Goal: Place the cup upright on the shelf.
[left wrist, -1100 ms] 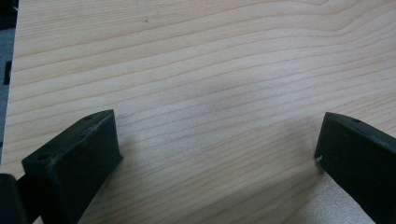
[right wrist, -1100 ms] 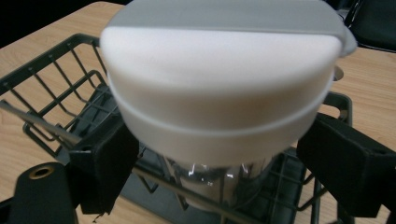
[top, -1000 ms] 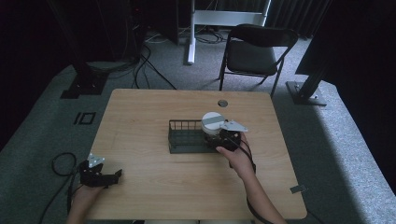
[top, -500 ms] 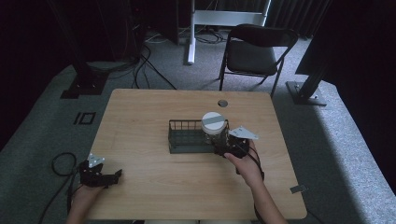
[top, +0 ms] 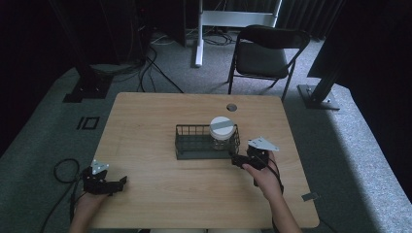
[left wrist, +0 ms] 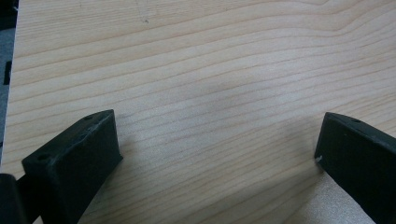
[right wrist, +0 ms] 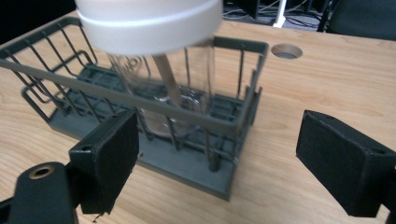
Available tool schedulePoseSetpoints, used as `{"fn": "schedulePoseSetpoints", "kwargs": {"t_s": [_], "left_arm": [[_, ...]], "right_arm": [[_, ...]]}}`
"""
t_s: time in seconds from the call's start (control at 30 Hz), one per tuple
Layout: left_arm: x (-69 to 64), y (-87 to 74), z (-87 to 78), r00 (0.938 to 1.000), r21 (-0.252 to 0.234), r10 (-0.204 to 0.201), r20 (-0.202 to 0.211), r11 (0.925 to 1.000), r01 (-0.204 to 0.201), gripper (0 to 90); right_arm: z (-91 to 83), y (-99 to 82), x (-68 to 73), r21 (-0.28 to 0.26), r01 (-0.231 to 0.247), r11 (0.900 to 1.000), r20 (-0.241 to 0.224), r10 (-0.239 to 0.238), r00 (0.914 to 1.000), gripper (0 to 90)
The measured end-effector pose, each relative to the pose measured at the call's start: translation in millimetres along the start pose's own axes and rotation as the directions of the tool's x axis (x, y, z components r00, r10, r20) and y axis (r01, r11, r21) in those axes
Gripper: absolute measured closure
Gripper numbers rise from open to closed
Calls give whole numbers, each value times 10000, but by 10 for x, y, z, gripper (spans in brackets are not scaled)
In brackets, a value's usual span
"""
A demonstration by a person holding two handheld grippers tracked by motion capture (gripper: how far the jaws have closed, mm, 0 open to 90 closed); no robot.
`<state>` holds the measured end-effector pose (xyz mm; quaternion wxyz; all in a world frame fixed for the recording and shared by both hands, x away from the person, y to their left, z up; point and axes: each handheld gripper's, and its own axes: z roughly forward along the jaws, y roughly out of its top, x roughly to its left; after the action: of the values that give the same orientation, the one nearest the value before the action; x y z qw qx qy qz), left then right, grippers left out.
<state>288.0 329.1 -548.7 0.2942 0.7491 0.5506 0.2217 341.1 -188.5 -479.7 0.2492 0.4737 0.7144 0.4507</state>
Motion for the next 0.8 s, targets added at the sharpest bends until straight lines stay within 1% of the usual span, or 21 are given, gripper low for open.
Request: {"fn": "schedulePoseSetpoints", "kwargs": {"t_s": [0.27,0.53,0.8], "left_arm": [[0,0,0,10000,-1,0,0,10000,0,1],[0,0,0,10000,-1,-4,1,10000,4,1],[0,0,0,10000,-2,-1,0,10000,1,1]], "right_arm": [[-40,-152,-131,187,-151,9997,258,146,9996,131],[-47,-309,-265,423,-161,9990,601,136,9981,131],[-49,-459,-380,671,-403,9969,948,338,9949,130]]}}
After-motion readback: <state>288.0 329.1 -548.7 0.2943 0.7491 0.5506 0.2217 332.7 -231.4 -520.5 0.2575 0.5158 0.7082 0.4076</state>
